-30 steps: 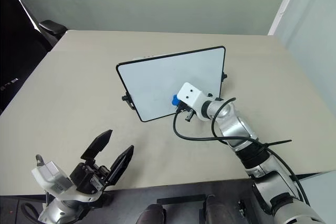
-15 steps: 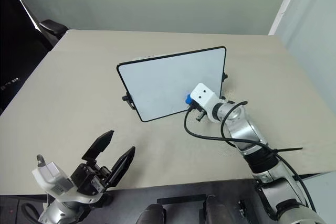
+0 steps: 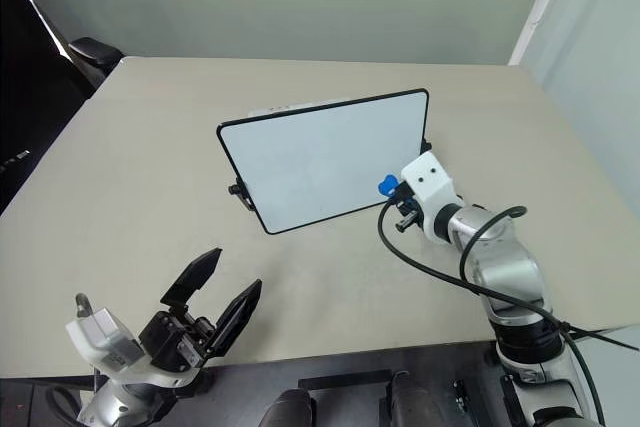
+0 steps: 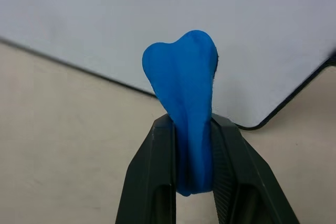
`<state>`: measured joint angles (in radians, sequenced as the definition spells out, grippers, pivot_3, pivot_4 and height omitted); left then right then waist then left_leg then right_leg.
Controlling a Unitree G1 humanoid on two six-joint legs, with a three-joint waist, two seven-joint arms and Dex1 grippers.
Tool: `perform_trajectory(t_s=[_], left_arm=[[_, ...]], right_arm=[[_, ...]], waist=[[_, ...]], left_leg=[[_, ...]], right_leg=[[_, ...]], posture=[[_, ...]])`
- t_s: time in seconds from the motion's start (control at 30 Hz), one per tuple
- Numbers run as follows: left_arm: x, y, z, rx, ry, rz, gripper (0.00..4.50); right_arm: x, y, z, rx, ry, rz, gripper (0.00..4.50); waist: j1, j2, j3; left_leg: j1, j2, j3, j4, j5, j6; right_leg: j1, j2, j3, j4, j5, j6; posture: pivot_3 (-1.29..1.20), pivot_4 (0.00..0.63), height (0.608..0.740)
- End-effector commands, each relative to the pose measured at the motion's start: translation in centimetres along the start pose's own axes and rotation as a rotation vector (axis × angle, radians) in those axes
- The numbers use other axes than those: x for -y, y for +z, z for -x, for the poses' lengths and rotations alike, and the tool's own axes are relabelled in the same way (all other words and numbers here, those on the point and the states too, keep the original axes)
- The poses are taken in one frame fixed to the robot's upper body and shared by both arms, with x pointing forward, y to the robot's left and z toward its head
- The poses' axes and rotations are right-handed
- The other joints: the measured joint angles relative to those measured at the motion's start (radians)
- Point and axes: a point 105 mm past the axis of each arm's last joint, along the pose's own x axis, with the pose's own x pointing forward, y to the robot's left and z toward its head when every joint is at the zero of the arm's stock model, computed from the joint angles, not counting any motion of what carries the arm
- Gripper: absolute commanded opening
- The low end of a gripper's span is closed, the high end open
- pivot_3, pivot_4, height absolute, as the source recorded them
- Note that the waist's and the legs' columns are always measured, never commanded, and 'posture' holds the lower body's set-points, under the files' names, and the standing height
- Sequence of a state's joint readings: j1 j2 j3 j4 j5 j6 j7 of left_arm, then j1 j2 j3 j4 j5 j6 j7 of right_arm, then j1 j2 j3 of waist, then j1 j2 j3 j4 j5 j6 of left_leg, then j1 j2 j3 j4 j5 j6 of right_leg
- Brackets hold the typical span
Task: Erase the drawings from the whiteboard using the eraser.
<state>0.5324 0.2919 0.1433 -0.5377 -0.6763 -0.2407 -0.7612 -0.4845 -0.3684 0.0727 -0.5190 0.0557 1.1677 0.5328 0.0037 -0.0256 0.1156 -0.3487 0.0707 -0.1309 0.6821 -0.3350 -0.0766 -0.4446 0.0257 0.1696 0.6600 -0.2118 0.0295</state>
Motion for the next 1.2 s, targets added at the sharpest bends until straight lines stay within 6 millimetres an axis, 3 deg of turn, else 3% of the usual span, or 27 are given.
perform_trajectory(t_s=[0.03, 0.27, 0.4, 0.63, 0.7, 0.8, 1.0, 1.2], left_arm=[[1.0, 1.0, -0.4, 0.037, -0.036, -0.012, 4.5], [2.2, 1.2, -0.6, 0.043, -0.072, 0.011, 4.5], [2.7, 1.3, -0.7, 0.047, -0.084, 0.019, 4.5], [3.5, 1.6, -0.8, 0.057, -0.1, 0.03, 4.5], [3.7, 1.7, -0.8, 0.059, -0.103, 0.033, 4.5], [4.0, 1.8, -0.7, 0.06, -0.107, 0.036, 4.5], [4.6, 1.5, -0.5, 0.041, -0.127, 0.039, 4.5], [4.7, 1.2, -0.3, 0.029, -0.123, 0.037, 4.5]], right_arm=[[1.0, -0.6, 1.6, -0.011, -0.053, -0.104, 0.49], [4.1, -6.7, 2.8, -0.201, -0.225, -0.269, 0.49], [4.3, -7.6, 3.1, -0.234, -0.247, -0.283, 0.49], [4.5, -8.0, 3.7, -0.247, -0.263, -0.22, 2.83], [4.7, -8.1, 4.0, -0.235, -0.274, -0.2, 3.57], [3.9, -5.5, 4.9, -0.084, -0.227, -0.148, 4.49], [0.8, -1.7, 6.4, 0.171, -0.077, -0.107, 4.49], [-0.9, -1.8, 6.0, 0.205, -0.021, -0.096, 4.49]], waist=[[0.001, 0.0, 0.0], [0.002, 0.0, 0.0], [-0.004, 0.002, 0.001], [-0.001, 0.001, 0.001], [0.0, 0.002, 0.001], [0.0, 0.002, 0.001], [-0.001, 0.002, 0.001], [-0.001, 0.001, 0.001]], left_leg=[[0.0, 0.0, 0.0, 0.0, 0.0, 0.0], [0.0, 0.0, 0.0, 0.0, 0.0, 0.001], [0.001, 0.0, 0.0, 0.0, -0.001, 0.003], [0.0, 0.0, 0.001, 0.0, -0.002, 0.005], [0.0, 0.0, 0.001, 0.0, -0.002, 0.006], [-0.001, 0.0, 0.001, 0.0, -0.003, 0.007], [-0.001, 0.0, 0.002, 0.0, -0.007, 0.013], [0.001, 0.0, 0.002, 0.001, -0.007, 0.015]], right_leg=[[0.0, 0.0, 0.0, 0.0, 0.0, 0.0], [0.0, 0.0, 0.0, 0.0, 0.0, -0.001], [0.0, 0.0, 0.0, 0.001, -0.001, -0.001], [0.0, 0.001, 0.0, 0.001, -0.001, 0.0], [0.0, 0.001, 0.0, 0.001, -0.002, 0.001], [0.0, 0.001, 0.0, 0.001, -0.003, 0.002], [0.001, 0.002, 0.0, 0.001, -0.004, 0.004], [0.002, 0.001, 0.0, 0.001, -0.006, 0.002]], posture=[[0.0, 0.15, 0.74], [0.0, 0.15, 0.74], [0.0, 0.15, 0.74], [0.0, 0.15, 0.74], [0.0, 0.15, 0.74], [0.0, 0.15, 0.74], [0.0, 0.15, 0.74], [0.0, 0.15, 0.74]])
